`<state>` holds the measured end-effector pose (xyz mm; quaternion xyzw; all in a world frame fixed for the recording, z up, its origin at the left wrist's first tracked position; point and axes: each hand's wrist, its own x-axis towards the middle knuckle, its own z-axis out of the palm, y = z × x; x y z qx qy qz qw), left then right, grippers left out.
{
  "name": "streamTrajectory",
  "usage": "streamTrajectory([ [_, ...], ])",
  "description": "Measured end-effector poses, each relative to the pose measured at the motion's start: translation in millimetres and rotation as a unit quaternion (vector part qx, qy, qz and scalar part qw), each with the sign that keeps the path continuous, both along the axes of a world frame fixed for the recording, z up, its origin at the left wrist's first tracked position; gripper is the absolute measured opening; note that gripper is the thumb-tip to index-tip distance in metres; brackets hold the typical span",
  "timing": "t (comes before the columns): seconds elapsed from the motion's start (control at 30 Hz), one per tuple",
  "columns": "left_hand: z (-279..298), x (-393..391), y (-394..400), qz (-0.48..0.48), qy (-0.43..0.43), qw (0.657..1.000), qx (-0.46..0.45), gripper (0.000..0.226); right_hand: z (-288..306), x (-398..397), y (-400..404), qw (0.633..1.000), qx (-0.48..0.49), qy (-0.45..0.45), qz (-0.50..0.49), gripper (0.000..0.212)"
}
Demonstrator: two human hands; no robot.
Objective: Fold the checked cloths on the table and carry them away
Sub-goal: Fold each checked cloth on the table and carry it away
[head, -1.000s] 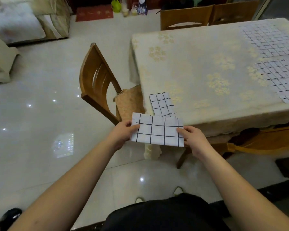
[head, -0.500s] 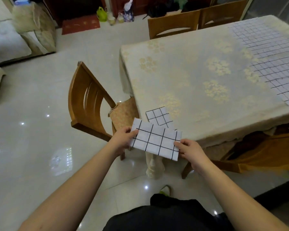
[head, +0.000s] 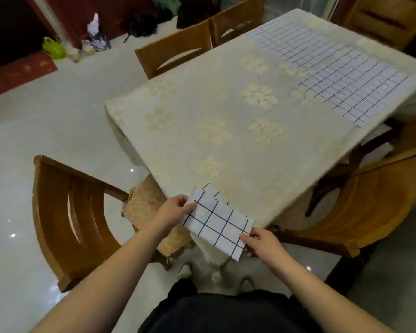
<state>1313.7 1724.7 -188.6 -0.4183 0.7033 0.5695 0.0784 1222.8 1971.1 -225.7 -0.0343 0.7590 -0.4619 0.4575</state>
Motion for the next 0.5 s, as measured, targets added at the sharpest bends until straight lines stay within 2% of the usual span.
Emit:
streamTrajectory([
  [0.1,-14.1,-17.6,-23.6,-0.091,0.004,0.996,-0.001,0.013,-7.1,16.9,-8.5,0.998,0.01,0.002,-0.066,0.014],
  [0.27,-32.9,-40.3,-48.4,-0.232,-0.013,0.968,-0.094,0.017,-18.2,44.1,-23.1,0.982,0.026,0.004,-0.185,0.016],
  [0.37,-40.4,-48.1,-56.5,-0.29,-0.026,0.946,-0.144,0.017,-23.6,52.9,-34.5,0.975,0.039,0.006,-0.217,0.016],
  [0.5,-53.9,-56.7,-65.0,-0.323,-0.034,0.929,-0.179,0.019,-34.7,53.5,-44.2,0.969,0.083,0.056,-0.224,0.02],
])
